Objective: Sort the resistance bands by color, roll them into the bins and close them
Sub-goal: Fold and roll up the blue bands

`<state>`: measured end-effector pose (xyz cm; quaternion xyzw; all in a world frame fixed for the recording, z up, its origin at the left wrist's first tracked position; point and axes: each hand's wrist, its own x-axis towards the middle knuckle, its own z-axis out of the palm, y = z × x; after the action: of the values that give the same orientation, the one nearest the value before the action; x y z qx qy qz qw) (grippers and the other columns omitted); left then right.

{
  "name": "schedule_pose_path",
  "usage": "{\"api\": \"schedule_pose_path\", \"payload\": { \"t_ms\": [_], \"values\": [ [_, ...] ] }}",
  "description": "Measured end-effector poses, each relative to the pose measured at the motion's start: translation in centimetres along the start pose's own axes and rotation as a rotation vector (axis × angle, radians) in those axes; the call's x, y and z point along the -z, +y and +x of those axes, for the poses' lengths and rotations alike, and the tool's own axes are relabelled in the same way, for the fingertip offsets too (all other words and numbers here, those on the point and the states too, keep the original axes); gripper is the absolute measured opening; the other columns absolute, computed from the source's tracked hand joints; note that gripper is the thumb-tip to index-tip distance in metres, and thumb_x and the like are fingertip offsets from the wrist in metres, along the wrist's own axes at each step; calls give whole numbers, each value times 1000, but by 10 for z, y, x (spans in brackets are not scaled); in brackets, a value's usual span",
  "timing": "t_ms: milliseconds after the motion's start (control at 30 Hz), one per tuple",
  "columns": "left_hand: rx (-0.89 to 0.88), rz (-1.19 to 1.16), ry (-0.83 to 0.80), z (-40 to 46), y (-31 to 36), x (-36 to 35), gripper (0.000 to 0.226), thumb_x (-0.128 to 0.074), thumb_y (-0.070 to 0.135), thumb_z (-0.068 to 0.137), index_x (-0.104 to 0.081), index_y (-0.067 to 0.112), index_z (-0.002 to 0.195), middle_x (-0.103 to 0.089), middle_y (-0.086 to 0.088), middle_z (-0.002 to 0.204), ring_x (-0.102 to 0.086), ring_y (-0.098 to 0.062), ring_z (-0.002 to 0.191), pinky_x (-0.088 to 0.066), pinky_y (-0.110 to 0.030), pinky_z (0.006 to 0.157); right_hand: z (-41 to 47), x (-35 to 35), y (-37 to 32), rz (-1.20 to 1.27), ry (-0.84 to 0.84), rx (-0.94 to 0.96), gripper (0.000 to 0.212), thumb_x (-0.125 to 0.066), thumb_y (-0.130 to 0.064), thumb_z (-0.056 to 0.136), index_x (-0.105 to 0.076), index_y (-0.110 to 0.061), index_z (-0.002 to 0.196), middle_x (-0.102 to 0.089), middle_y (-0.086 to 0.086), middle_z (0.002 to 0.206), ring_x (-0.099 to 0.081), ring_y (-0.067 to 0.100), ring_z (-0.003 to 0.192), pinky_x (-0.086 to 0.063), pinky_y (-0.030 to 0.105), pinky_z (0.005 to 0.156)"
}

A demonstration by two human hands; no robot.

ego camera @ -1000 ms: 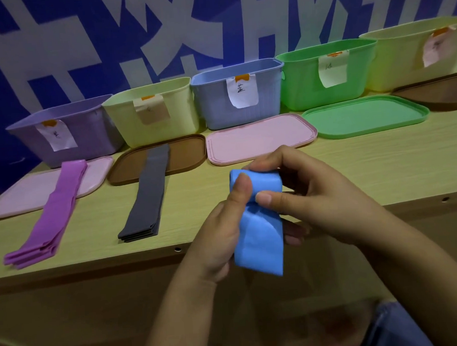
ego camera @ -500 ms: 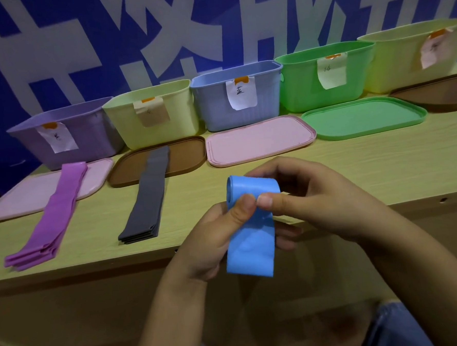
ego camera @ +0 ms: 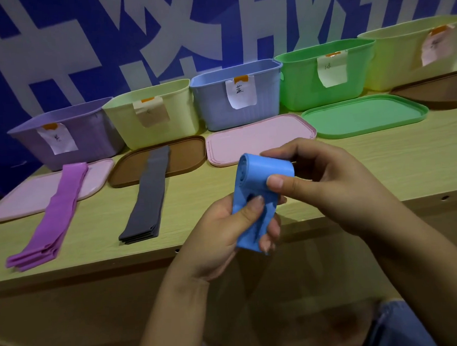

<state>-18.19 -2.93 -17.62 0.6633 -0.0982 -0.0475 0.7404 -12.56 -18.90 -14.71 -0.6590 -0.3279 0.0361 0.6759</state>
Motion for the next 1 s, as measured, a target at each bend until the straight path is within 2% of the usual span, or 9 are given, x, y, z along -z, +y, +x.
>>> {"api": "schedule_pose_path", "payload": {
  "t_ms": [167,300,467,567,633,700,800,900,1000],
  "values": [
    [-37,-84,-30,2,-5,3,71,-59,72,71,-59,18,116,-60,-4,72,-53,-10,55,-49,-24,58,-1,-9,11,-158,48,66,27,-76,-13,76,-59,-28,90,-66,-5,107,-62,5,99,-54,21,77],
    [-65,-90,81,5,-6,1,94,-56,86,52,-60,14,112,-59,-5,65,-52,-10,49,-48,-24,52,1,-13,14,-252,24,135,28,-70,-23,70,-54,-36,90,-62,-6,107,-60,6,105,-55,28,84],
    [-53,6,226,4,1,-10,74,-56,69,64,-58,5,100,-59,-5,60,-54,-14,46,-47,-24,45,-3,-15,16,-374,31,183,31,-68,-30,73,-51,-41,96,-59,-14,106,-59,6,104,-53,31,84],
    [-76,-6,238,4,1,-11,52,-59,54,71,-61,7,94,-64,-7,63,-60,-17,49,-50,-26,45,-3,-6,14,-195,-162,39,31,-64,-32,79,-53,-33,107,-62,-14,105,-62,3,99,-52,24,84],
    [-79,-10,209,2,3,-10,42,-57,44,67,-62,11,93,-69,-4,67,-66,-16,56,-52,-24,49,-2,0,13,-192,-188,-19,32,-58,-41,83,-54,-31,113,-63,-13,106,-63,-1,94,-50,19,81],
    [-67,-25,182,1,3,-7,48,-62,45,62,-62,13,97,-73,-1,75,-71,-15,66,-54,-23,55,-1,1,12,-201,-177,-46,37,-59,-44,83,-59,-24,114,-65,-8,98,-62,-3,82,-48,18,73],
    [-50,-6,180,2,0,1,74,-80,62,48,-64,16,104,-74,-8,94,-72,-25,85,-58,-32,70,-1,-4,11,-110,-138,-49,41,-60,-35,75,-63,-12,108,-63,-6,80,-59,-1,65,-47,17,60],
    [-27,2,176,1,-3,8,83,-79,69,42,-63,20,106,-73,-2,97,-71,-20,88,-58,-33,74,-3,-7,12,-24,-89,-66,35,-62,-30,74,-64,-13,104,-66,3,85,-65,4,69,-51,20,57],
    [-1,201,167,-2,-2,9,82,-70,75,50,-54,31,117,-70,7,107,-68,-16,99,-55,-37,85,-4,-6,10,-99,-57,-10,22,-65,-28,83,-65,-15,101,-68,8,88,-66,15,73,-55,27,61]
  ]
}}
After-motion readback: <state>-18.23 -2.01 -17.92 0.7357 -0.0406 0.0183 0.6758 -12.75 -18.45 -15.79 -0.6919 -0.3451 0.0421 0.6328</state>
